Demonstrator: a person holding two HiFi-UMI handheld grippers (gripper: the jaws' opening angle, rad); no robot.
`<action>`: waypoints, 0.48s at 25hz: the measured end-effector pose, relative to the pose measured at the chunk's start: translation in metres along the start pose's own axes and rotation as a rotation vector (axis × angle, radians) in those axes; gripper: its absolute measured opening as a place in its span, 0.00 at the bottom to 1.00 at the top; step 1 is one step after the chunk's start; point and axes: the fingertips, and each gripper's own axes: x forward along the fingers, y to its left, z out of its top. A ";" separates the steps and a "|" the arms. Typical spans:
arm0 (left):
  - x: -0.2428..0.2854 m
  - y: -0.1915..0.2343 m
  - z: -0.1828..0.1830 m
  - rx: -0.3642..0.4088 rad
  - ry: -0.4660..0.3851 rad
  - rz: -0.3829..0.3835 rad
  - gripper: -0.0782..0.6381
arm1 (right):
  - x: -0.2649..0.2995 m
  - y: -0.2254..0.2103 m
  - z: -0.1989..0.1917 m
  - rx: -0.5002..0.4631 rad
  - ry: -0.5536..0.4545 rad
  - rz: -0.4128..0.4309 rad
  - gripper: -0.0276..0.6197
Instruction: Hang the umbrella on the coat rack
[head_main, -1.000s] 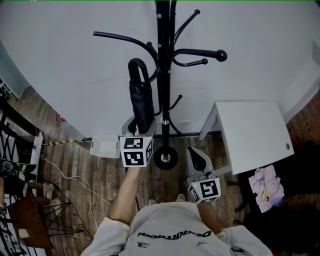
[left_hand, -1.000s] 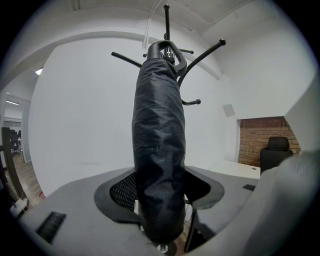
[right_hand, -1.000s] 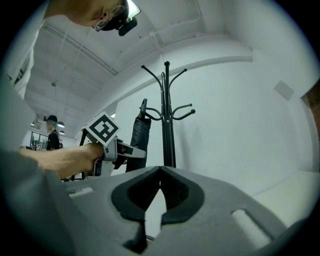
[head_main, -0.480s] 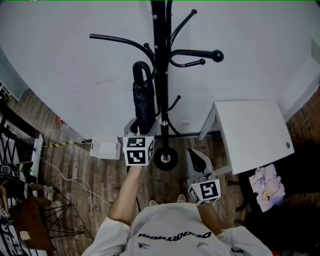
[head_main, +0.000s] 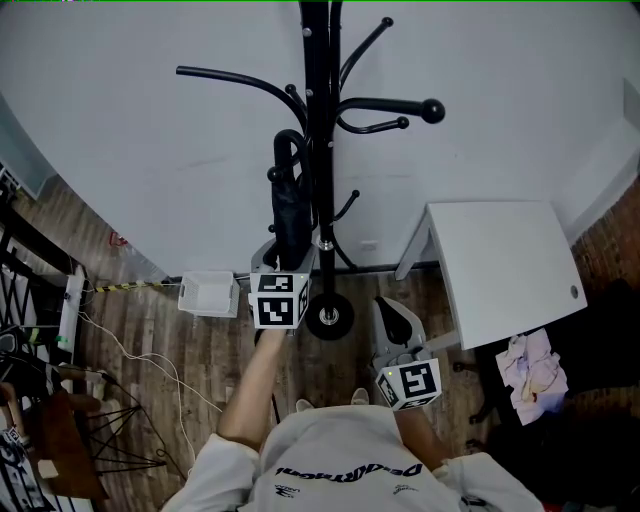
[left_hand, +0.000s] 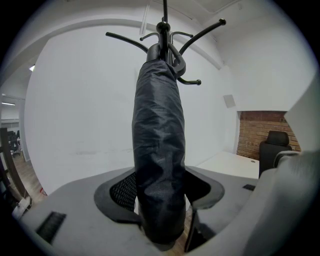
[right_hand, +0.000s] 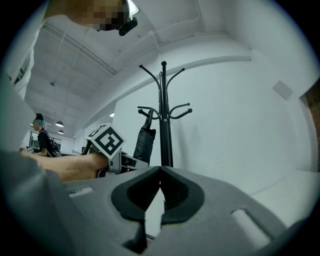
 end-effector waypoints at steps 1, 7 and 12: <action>0.001 0.000 -0.002 0.002 0.006 0.001 0.46 | 0.000 0.000 -0.001 0.003 0.001 0.001 0.04; 0.008 -0.002 -0.010 0.005 0.026 -0.001 0.46 | 0.000 -0.003 -0.001 0.000 -0.001 -0.001 0.04; 0.014 -0.003 -0.016 0.000 0.040 -0.002 0.46 | -0.001 -0.005 -0.002 0.002 0.004 -0.006 0.04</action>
